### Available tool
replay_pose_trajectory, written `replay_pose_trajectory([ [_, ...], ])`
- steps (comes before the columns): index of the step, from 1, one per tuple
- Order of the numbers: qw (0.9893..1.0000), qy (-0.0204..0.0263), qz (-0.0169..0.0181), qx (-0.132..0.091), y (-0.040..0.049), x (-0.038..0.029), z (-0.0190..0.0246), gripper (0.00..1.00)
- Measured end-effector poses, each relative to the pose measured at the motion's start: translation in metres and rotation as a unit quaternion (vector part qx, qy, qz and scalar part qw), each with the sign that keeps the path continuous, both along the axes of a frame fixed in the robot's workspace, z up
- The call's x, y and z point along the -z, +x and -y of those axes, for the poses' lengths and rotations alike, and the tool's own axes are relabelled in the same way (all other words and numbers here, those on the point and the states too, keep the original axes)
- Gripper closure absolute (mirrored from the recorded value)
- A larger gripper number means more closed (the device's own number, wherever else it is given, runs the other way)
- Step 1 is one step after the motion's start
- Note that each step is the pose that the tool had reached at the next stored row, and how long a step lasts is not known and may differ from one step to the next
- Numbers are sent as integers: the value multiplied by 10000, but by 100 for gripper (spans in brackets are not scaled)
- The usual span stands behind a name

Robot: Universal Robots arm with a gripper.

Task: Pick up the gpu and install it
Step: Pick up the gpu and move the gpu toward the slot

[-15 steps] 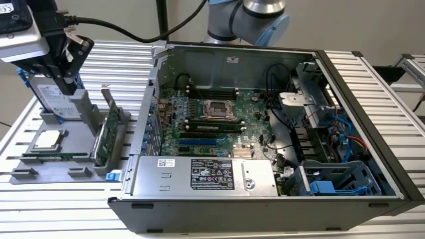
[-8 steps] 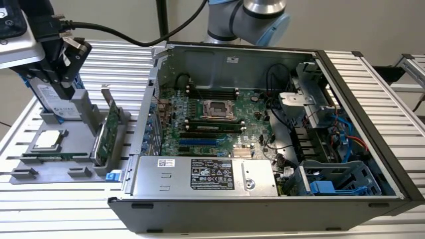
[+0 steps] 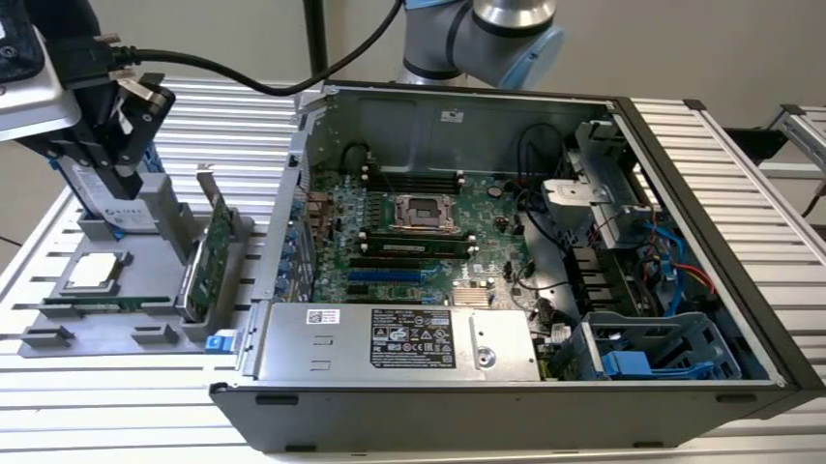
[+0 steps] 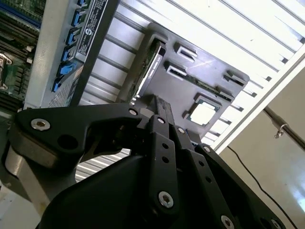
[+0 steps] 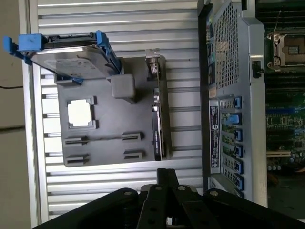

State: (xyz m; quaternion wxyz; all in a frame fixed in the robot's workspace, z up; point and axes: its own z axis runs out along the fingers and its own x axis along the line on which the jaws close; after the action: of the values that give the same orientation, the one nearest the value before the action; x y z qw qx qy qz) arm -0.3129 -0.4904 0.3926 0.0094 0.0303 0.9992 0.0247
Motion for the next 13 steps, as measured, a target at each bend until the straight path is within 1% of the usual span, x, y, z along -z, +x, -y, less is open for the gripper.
replay_pose_trajectory([
  [3,10000,0,0,0,0,0,26,100],
  [13,10000,0,0,0,0,0,40,100],
])
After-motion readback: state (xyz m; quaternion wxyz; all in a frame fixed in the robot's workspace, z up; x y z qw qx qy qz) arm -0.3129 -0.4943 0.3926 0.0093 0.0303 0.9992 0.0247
